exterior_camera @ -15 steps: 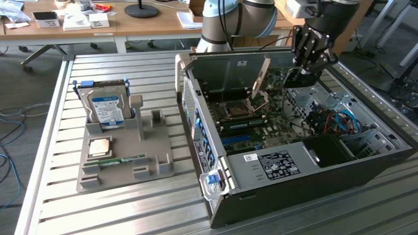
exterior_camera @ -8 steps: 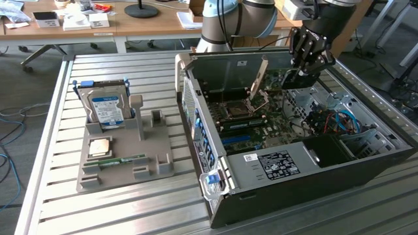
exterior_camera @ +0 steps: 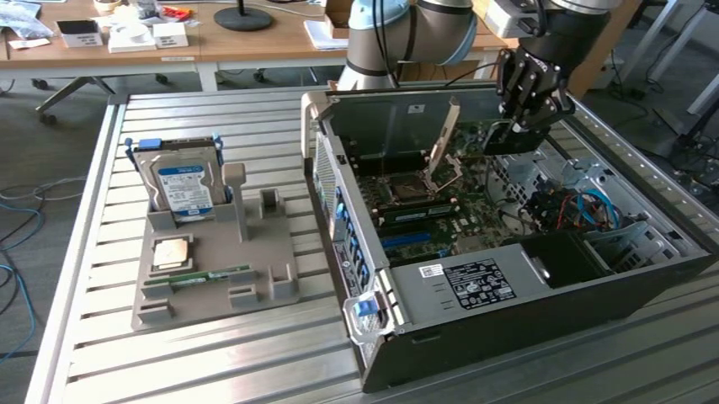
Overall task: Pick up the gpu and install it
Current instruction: 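Insert the gpu into the slot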
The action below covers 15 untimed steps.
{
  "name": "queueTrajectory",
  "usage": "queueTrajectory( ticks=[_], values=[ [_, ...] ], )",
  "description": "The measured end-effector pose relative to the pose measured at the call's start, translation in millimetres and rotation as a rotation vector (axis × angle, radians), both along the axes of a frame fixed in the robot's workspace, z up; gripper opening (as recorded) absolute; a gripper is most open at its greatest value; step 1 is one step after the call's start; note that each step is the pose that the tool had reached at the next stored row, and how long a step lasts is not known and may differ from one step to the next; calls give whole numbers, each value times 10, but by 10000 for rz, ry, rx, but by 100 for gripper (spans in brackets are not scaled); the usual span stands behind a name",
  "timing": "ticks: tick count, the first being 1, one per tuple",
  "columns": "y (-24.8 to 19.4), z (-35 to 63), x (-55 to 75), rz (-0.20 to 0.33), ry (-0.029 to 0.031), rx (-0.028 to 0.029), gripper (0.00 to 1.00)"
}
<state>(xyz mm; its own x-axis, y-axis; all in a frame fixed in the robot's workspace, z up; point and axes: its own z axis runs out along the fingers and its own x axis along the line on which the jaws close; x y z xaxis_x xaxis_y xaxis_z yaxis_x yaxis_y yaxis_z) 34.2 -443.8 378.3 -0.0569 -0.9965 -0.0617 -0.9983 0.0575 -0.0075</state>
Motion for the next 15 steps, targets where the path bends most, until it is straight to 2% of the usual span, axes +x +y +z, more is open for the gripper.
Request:
queueTrajectory(
  ticks=[8, 15],
  values=[
    [0, -65, -16, -1, 5, -2, 27],
    [0, -81, -51, 0, 5, -1, 27]
  ],
)
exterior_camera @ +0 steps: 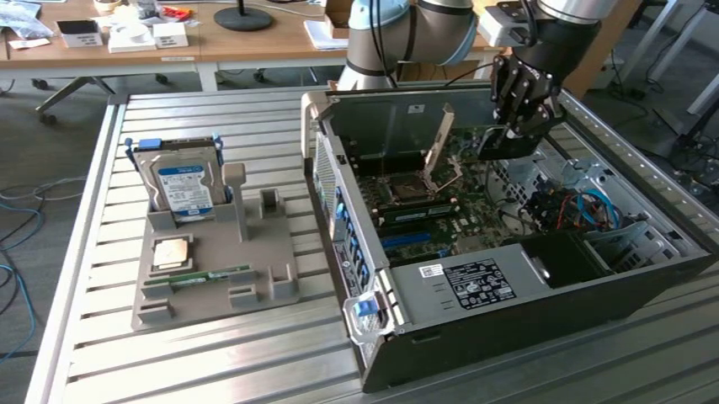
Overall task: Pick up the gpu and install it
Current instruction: 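Insert the gpu into the slot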
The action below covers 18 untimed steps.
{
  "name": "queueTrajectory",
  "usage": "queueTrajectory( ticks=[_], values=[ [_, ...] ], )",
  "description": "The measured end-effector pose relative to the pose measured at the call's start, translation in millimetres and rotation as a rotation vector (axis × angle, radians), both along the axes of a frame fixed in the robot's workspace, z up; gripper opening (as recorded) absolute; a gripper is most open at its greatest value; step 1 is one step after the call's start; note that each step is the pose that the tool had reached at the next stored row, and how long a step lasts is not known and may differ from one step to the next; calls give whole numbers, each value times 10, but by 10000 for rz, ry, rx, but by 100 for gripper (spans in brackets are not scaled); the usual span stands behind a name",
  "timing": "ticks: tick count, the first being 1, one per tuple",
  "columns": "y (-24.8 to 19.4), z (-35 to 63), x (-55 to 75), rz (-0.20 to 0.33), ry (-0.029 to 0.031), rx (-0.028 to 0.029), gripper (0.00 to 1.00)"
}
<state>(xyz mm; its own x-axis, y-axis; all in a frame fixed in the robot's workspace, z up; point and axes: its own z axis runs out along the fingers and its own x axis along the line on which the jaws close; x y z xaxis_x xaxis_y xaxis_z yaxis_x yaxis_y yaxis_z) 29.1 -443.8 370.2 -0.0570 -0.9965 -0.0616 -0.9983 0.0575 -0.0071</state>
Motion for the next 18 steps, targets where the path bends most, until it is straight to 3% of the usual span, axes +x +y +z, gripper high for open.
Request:
queueTrajectory(
  ticks=[8, 18],
  values=[
    [-6, -21, -82, 0, 0, 1, 27],
    [-61, -57, -140, 3, 1, -1, 27]
  ],
)
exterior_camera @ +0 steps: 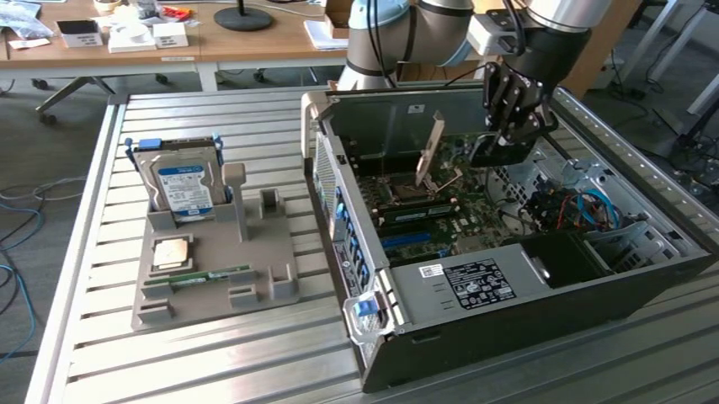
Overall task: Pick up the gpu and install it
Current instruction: 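Insert the gpu into the slot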
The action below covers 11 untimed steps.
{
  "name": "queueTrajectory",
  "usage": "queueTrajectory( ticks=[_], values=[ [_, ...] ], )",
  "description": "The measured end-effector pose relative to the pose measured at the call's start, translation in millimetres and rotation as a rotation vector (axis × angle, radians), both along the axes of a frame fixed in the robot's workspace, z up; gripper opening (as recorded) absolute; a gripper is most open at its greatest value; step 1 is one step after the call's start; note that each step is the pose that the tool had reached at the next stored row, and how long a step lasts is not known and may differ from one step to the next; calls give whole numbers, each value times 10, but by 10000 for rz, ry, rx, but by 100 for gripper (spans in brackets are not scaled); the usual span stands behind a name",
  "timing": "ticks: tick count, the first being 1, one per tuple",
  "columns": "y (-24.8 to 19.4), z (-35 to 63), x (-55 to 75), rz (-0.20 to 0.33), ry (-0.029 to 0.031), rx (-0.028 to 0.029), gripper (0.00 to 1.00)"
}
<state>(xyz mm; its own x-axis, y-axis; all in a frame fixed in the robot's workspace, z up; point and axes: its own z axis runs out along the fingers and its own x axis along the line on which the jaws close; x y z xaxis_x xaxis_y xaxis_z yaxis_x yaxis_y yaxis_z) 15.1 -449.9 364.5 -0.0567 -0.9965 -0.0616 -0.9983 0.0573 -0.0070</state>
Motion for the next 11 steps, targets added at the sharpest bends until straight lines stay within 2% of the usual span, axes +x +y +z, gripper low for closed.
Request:
queueTrajectory(
  ticks=[6, 11],
  values=[
    [-41, -39, -27, -2, -1, 0, 27],
    [-54, -78, -43, -1, -1, -1, 27]
  ],
)
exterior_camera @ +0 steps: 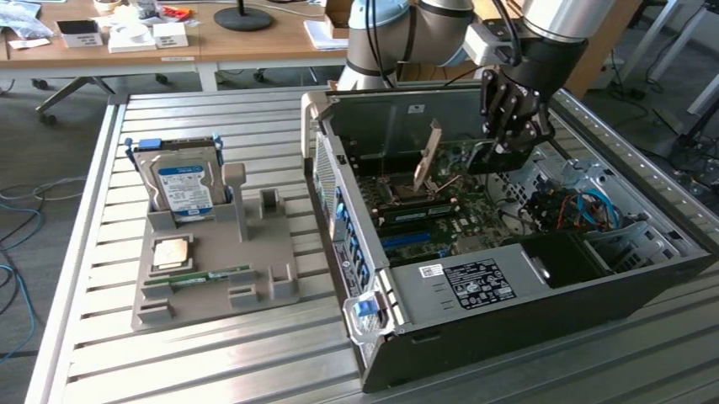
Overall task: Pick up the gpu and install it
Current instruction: 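Insert the gpu into the slot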
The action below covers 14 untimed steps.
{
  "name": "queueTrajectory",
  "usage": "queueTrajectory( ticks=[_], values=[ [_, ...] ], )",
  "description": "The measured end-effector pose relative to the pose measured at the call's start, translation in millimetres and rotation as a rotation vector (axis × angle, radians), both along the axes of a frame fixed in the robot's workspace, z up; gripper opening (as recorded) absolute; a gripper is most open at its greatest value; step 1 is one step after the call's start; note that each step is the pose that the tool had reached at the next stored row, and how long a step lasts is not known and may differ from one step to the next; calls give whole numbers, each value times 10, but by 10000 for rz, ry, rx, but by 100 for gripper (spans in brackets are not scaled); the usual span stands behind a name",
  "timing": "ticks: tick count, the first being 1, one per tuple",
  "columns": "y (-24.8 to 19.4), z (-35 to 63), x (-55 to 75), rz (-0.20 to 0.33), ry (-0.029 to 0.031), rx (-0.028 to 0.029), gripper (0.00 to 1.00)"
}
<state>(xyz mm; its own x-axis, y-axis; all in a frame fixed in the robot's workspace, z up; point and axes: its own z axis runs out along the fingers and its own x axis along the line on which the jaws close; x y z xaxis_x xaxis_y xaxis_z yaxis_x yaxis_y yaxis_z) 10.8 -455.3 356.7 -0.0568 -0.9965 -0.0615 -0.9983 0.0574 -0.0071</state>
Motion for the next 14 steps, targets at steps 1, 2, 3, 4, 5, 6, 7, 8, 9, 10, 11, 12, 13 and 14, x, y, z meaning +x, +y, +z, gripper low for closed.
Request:
queueTrajectory(
  ticks=[1, 2, 3, 4, 5, 6, 7, 8, 9, 10, 11, 12, 13, 14],
  values=[
    [0, -2, -1, 0, 0, -1, 27],
    [0, -3, -2, -1, 0, 0, 27],
    [0, -3, -2, -1, 0, 1, 27],
    [0, -3, -2, -1, -1, 1, 27],
    [0, -3, -2, -1, 0, 1, 27],
    [0, -3, -4, -3, -1, 1, 27],
    [0, -4, -10, -3, 0, 1, 27],
    [0, -4, -17, -2, 0, 2, 27],
    [0, -4, -25, -1, 0, 1, 27],
    [0, -5, -34, -2, 0, 1, 27],
    [0, -6, -39, -2, 0, 2, 27],
    [0, -9, -44, -1, 0, 3, 27],
    [-1, -14, -50, -1, -1, 4, 27],
    [-4, -18, -54, 0, -1, 2, 27]
  ],
)
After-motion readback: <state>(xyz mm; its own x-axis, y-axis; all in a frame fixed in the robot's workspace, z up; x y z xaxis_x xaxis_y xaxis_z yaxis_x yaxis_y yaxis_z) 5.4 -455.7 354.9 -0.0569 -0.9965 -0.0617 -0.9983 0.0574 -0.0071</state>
